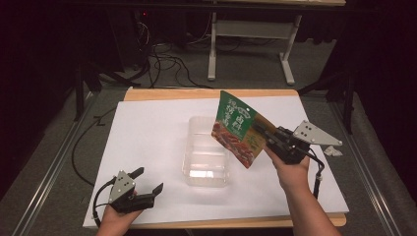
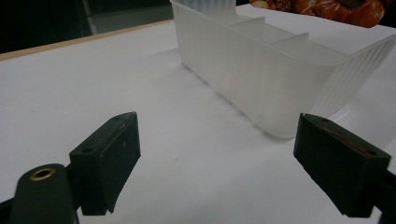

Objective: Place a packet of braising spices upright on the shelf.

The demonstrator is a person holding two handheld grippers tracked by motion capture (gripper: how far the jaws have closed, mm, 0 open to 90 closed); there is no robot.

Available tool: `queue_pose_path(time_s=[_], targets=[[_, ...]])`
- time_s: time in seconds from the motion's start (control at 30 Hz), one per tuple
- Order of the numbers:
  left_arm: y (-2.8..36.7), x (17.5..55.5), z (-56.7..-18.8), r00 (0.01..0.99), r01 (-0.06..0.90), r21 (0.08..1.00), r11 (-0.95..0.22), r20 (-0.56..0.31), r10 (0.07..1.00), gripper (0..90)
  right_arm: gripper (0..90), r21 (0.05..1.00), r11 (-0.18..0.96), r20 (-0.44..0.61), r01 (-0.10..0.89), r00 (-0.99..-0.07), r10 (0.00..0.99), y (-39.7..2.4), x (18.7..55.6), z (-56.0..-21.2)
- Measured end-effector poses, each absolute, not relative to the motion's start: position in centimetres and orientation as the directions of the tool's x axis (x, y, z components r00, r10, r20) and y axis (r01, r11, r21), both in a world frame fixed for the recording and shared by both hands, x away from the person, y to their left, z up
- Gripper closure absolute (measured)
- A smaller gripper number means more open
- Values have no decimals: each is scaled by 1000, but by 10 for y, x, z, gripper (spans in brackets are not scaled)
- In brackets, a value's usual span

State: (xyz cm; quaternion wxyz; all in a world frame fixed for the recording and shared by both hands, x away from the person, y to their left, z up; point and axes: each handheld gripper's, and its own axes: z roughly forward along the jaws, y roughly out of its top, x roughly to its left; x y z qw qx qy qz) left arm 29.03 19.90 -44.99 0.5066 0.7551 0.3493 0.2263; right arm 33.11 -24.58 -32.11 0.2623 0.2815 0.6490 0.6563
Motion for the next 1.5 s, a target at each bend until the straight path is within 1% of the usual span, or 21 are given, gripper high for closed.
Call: queue_pose_path(time_s=[0.4,0.63,0.87,1.2,1.5], targets=[[206,285,-449,627,298,928,-225,-13,779,152,900,999,-28,37,25,-762,646,-226,329,-324],[213,280,-449,604,301,931,-209,-16,797,152,900,998,-41,69,55,-785,616,-215,334,-328],[222,273,-448,582,305,932,-196,-19,813,152,900,998,-33,70,62,-802,594,-205,339,-332],[226,270,-448,578,308,930,-198,-17,816,152,900,997,-25,74,73,-818,571,-198,336,-334],[224,271,-449,586,312,928,-205,-18,810,152,900,998,-22,65,64,-829,555,-196,333,-332]])
